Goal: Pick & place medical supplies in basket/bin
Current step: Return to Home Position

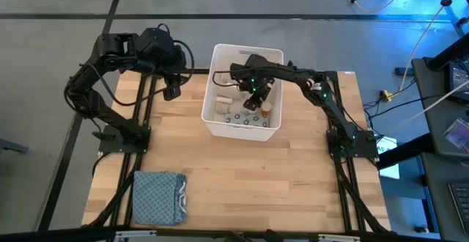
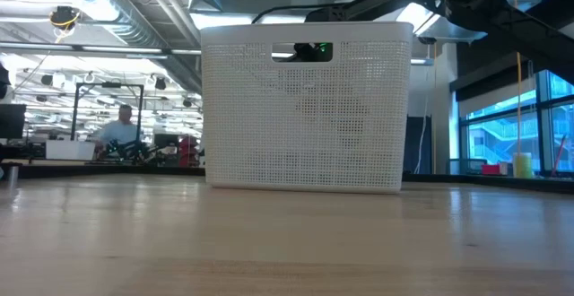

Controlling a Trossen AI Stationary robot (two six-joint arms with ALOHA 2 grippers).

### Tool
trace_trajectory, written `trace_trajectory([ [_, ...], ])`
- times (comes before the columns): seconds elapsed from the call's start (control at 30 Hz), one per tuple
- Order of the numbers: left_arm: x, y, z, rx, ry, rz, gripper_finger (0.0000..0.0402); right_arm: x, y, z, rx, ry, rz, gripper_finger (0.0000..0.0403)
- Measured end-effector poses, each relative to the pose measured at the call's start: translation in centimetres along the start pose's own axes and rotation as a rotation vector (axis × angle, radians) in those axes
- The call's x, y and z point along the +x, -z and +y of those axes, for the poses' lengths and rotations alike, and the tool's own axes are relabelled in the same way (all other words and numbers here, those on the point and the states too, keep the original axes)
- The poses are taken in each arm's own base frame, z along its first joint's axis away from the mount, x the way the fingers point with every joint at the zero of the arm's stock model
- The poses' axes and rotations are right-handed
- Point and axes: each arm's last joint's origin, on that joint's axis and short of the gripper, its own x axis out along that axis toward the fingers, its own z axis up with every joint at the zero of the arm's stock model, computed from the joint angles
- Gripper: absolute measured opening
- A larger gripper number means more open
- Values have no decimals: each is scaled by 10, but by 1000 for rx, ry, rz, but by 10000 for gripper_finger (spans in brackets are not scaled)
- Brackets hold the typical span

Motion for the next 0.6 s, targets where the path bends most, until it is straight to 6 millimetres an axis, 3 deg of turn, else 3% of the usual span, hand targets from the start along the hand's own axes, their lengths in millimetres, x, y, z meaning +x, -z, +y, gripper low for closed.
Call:
trace_trajectory([
  [0.37, 0, 0, 0, 9, -4, 0, 141, -2, 0, 0, 7, -6, -5, 238],
  [0.6, -10, 0, 2, 10, -9, -39, 141, -36, 6, 5, 40, -102, -116, 242],
])
